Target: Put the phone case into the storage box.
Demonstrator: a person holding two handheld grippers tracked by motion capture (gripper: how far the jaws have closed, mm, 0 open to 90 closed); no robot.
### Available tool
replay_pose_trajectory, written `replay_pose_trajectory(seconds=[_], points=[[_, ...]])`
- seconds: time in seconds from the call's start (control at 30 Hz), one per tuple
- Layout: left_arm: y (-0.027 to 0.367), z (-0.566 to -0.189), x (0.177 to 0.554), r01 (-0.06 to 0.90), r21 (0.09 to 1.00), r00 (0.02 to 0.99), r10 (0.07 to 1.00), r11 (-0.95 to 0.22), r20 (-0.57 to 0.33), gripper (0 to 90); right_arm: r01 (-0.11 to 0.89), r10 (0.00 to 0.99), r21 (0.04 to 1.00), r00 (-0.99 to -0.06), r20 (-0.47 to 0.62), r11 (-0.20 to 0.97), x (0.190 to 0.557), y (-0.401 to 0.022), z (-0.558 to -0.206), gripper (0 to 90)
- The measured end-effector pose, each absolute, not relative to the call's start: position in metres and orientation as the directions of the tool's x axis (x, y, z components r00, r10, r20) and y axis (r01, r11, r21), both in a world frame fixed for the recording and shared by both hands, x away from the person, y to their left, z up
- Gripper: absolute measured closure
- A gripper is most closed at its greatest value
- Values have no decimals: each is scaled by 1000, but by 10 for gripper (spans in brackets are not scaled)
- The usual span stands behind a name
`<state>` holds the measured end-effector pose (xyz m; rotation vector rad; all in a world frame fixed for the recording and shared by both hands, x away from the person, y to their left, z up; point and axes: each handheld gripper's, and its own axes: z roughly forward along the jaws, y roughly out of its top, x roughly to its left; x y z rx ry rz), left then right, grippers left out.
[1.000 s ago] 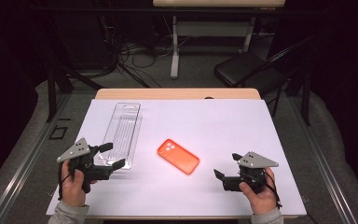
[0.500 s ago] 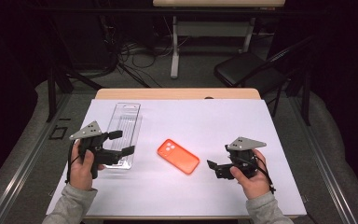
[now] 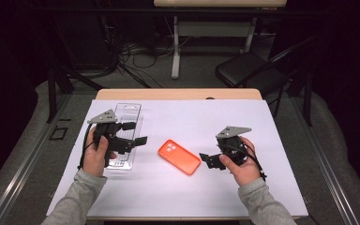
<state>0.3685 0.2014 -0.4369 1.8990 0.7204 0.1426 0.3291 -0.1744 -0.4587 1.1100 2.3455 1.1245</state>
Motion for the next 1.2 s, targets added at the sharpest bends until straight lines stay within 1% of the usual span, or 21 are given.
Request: replay_pose_trajectory(seconds=[0.23, 0.37, 0.5, 0.6, 0.63, 0.73, 0.8, 0.9, 1.07, 1.1, 1.13, 1.2], points=[[194, -438, 382, 442, 866, 790, 560, -235, -251, 154, 541, 761, 748, -644, 73, 385, 345, -169, -457, 127], [194, -440, 386, 455, 865, 780, 564, -213, -271, 154, 557, 752, 717, -655, 70, 418, 355, -163, -458, 76], [192, -442, 389, 504, 836, 738, 611, -217, -286, 154, 573, 748, 693, -660, 73, 438, 361, -159, -462, 53], [192, -443, 389, 514, 830, 732, 615, -218, -291, 154, 586, 752, 676, -655, 70, 447, 364, -157, -464, 52], [193, -443, 388, 523, 827, 730, 609, -206, -311, 150, 589, 757, 666, -651, 56, 457, 367, -154, -465, 52], [194, -443, 387, 521, 829, 734, 603, -202, -314, 147, 600, 760, 654, -647, 58, 461, 370, -151, -465, 52], [193, -444, 384, 512, 827, 741, 606, -230, -291, 147, 610, 760, 643, -647, 65, 464, 375, -147, -466, 52], [193, -445, 381, 512, 825, 742, 607, -239, -285, 147, 623, 763, 629, -643, 73, 465, 378, -144, -467, 52], [195, -444, 378, 509, 824, 742, 612, -249, -274, 150, 633, 756, 600, -651, 71, 489, 384, -136, -470, 72], [196, -444, 378, 506, 825, 743, 613, -251, -269, 150, 627, 752, 601, -656, 66, 495, 385, -135, -470, 89], [196, -444, 377, 508, 824, 741, 615, -251, -270, 151, 623, 743, 593, -666, 60, 510, 387, -133, -470, 134], [196, -444, 376, 503, 824, 740, 622, -261, -255, 153, 622, 737, 584, -674, 58, 522, 391, -129, -471, 168]])
